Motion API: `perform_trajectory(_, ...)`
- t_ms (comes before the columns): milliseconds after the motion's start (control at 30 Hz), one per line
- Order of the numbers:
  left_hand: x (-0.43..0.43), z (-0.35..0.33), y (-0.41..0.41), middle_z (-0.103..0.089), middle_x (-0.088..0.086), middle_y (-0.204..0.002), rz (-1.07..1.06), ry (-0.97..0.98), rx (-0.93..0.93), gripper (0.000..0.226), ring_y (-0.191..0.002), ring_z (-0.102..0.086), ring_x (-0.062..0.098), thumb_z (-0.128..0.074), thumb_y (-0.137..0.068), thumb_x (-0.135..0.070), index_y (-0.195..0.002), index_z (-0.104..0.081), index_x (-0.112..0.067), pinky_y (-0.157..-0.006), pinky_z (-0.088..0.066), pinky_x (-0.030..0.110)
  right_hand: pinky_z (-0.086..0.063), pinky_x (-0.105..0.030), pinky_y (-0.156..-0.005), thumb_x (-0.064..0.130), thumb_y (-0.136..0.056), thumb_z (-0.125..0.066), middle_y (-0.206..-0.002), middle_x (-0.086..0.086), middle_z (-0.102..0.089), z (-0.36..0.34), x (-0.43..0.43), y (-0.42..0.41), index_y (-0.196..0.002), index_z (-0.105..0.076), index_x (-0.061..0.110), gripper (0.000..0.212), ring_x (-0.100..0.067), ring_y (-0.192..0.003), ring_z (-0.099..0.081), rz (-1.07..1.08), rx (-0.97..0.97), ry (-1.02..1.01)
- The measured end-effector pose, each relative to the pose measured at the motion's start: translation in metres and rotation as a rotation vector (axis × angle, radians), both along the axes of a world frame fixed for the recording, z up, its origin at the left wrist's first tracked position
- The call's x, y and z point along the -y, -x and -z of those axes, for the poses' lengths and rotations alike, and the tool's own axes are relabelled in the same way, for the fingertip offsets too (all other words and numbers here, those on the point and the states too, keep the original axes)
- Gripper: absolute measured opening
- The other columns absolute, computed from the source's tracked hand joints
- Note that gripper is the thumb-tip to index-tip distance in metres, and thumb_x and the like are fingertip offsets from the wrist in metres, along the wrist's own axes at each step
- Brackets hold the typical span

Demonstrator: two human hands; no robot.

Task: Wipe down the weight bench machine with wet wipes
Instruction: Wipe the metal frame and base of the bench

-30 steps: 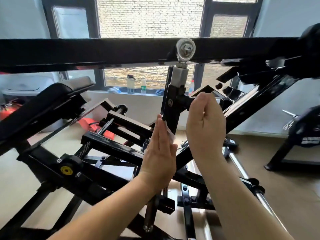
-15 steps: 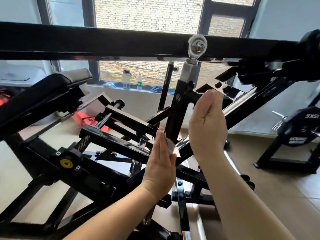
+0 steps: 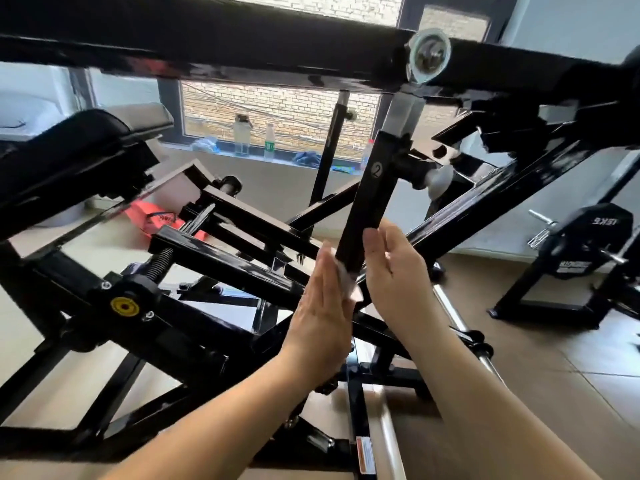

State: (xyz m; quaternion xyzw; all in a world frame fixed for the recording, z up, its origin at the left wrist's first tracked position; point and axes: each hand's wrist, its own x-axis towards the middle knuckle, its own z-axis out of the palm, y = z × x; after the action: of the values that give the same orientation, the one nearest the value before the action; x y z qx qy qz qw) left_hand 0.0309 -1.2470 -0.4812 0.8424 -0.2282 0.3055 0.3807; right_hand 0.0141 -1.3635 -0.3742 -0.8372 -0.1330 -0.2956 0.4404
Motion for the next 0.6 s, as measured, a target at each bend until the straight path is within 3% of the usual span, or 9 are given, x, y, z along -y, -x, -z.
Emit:
perform_trajectory(67,0.005,-0.027,-0.012,0.006,0.009,-0.172,0.003,0.030,0.100,0.093,-0.160,-0.001,0.019,-0.047,-0.104,-0.019,-0.156,0.031,-0.022,-0.127,-0.024,0.043,-0.051,-0.032,-0.079,0.043,-0.109,-0.044,-0.087,0.022,-0.067,0.004,-0.007,0.000,-0.104,-0.061,0.034,0.020,-0.002,-0.085,-0.065,-0.018,0.002,-0.042)
perform_trajectory(133,0.005,-0.018,-0.020,-0.001,0.012,-0.171,0.015,0.033,0.150,0.093,-0.159,-0.009,0.023,-0.051,-0.103,-0.016,-0.159,0.023,-0.016,-0.125,-0.026,0.039,-0.054,-0.029,-0.081,0.045,-0.106,-0.050,-0.093,0.022,-0.071,0.012,-0.011,0.000,-0.114,-0.062,0.032,0.020,-0.001,-0.090,-0.069,-0.043,-0.017,-0.079)
perform_trajectory(167,0.002,-0.001,-0.018,-0.002,0.012,-0.171,0.021,0.026,0.139,0.085,-0.159,-0.011,0.022,-0.043,-0.107,-0.024,-0.159,0.023,-0.015,-0.124,-0.028,0.037,-0.057,-0.032,-0.082,0.049,-0.103,-0.053,-0.096,0.018,-0.073,0.016,-0.013,0.000,-0.121,-0.061,0.030,0.027,-0.003,-0.092,-0.071,-0.032,-0.015,-0.073)
perform_trajectory(267,-0.010,0.072,0.005,0.014,-0.003,-0.172,-0.012,-0.023,-0.107,0.073,-0.159,-0.002,0.014,-0.019,-0.109,-0.043,-0.153,0.037,-0.030,-0.126,-0.027,0.041,-0.060,-0.043,-0.079,0.052,-0.101,-0.057,-0.093,0.013,-0.073,0.023,-0.017,-0.004,-0.128,-0.056,0.030,0.035,-0.006,-0.085,-0.071,0.009,0.002,-0.100)
perform_trajectory(367,-0.017,0.115,0.014,0.035,-0.025,-0.161,-0.051,-0.047,-0.291,0.081,-0.152,0.021,-0.002,-0.026,-0.108,-0.039,-0.143,0.047,-0.042,-0.129,-0.014,0.039,-0.058,-0.041,-0.076,0.047,-0.102,-0.060,-0.090,0.020,-0.071,0.028,-0.021,-0.007,-0.127,-0.057,0.031,0.030,-0.008,-0.082,-0.070,0.010,0.025,-0.148)
perform_trajectory(500,0.003,0.086,0.019,0.027,-0.024,-0.165,-0.009,0.270,-0.310,0.076,-0.154,0.020,0.003,-0.020,-0.102,-0.061,-0.151,0.036,-0.044,-0.130,-0.003,0.042,-0.056,-0.041,-0.067,0.046,-0.102,-0.060,-0.078,0.013,-0.066,0.035,-0.025,-0.010,-0.124,-0.058,0.026,0.030,-0.013,-0.071,-0.065,0.016,0.052,-0.189)
perform_trajectory(600,0.023,0.077,0.037,0.032,-0.023,-0.163,-0.053,0.369,-0.363,0.082,-0.153,0.026,0.003,-0.012,-0.097,-0.076,-0.154,0.034,-0.037,-0.127,0.004,0.039,-0.051,-0.039,-0.061,0.048,-0.102,-0.058,-0.073,0.011,-0.064,0.038,-0.027,-0.012,-0.122,-0.058,0.023,0.032,-0.014,-0.063,-0.061,0.020,0.077,-0.210)
